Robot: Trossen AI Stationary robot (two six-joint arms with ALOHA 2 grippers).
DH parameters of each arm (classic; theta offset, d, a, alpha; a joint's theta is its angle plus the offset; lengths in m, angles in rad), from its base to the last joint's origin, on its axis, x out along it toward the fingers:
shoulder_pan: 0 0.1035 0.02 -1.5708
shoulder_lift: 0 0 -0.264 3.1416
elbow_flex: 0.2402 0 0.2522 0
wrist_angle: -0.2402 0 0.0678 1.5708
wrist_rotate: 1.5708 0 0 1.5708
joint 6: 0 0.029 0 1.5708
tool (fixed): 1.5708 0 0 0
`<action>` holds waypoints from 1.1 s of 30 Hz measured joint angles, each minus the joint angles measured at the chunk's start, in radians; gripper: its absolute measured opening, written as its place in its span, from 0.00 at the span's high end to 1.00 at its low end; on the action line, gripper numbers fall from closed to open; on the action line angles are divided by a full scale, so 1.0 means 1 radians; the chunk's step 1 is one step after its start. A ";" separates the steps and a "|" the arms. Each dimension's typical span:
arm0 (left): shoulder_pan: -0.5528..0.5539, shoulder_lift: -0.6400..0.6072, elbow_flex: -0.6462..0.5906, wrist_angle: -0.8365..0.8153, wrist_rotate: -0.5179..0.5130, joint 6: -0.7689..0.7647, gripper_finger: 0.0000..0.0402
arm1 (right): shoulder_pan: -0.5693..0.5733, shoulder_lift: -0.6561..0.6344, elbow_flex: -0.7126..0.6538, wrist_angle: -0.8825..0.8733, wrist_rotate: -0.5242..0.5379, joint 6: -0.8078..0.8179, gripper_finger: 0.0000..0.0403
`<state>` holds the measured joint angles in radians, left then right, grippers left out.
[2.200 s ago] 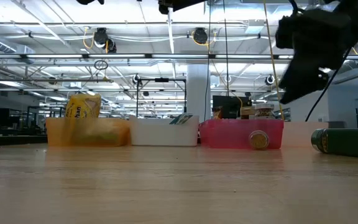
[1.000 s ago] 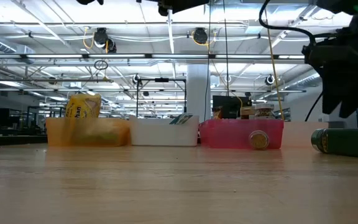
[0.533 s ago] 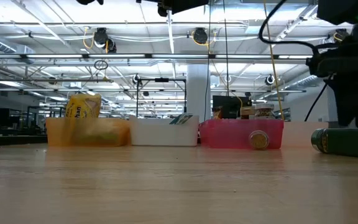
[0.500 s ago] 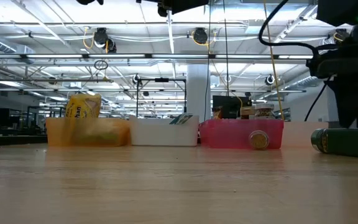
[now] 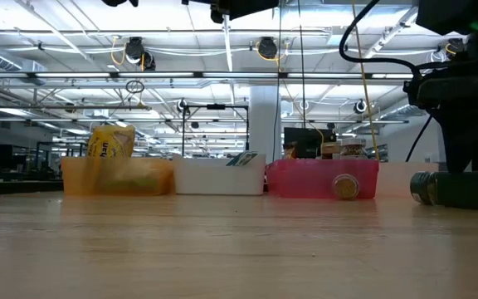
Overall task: Pick & Place Food Item
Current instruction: Put the green seasoning bottle into the red bin
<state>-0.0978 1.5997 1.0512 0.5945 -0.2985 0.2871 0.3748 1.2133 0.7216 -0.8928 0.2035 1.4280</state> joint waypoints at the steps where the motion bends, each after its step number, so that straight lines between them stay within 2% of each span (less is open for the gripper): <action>1: 0.000 0.000 0.000 0.000 0.000 0.000 0.34 | 0.000 0.000 0.000 0.000 0.001 0.000 0.28; 13: 0.000 0.000 0.000 -0.001 0.000 -0.004 0.34 | 0.000 0.098 -0.013 0.005 0.001 -0.008 0.28; 33: 0.000 0.000 0.000 -0.001 0.000 -0.008 0.34 | -0.002 0.096 -0.013 0.020 -0.102 -0.191 0.28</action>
<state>-0.0978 1.5997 1.0512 0.5934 -0.2985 0.2790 0.3731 1.3090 0.7086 -0.8723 0.1012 1.2369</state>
